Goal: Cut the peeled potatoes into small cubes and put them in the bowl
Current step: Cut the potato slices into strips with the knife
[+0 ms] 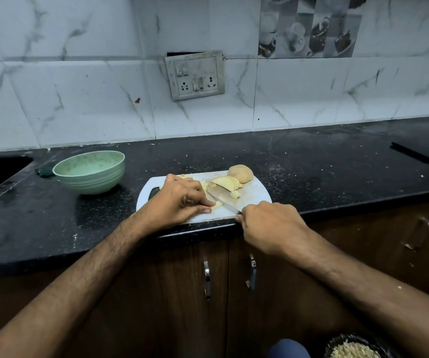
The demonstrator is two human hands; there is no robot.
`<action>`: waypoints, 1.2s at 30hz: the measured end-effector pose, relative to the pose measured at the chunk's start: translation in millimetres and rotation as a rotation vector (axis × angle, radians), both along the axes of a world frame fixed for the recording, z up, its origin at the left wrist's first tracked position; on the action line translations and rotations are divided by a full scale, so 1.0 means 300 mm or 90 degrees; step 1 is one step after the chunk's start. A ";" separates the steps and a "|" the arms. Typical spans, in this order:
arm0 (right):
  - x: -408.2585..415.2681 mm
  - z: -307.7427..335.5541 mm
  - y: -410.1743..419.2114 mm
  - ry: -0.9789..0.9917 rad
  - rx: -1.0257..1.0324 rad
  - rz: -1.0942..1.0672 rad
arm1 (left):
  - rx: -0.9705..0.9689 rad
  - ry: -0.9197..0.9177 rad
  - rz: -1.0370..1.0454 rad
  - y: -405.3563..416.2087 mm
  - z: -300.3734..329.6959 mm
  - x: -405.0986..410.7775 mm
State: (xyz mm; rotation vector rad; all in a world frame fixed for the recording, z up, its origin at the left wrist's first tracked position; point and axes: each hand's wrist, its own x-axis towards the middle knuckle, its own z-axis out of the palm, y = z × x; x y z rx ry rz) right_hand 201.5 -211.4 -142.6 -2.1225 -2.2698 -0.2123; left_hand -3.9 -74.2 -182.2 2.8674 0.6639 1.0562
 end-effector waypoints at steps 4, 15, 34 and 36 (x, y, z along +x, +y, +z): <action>0.007 0.012 0.027 0.023 -0.009 -0.014 | 0.011 -0.017 0.004 0.000 -0.005 -0.006; 0.028 0.030 -0.045 0.033 -0.028 -0.006 | 0.003 -0.023 -0.002 0.002 -0.001 -0.013; 0.033 0.041 -0.067 0.023 -0.038 0.013 | -0.040 -0.031 -0.030 -0.019 0.030 -0.013; 0.022 0.028 -0.067 0.026 -0.033 0.009 | -0.034 -0.033 -0.031 -0.022 0.034 -0.006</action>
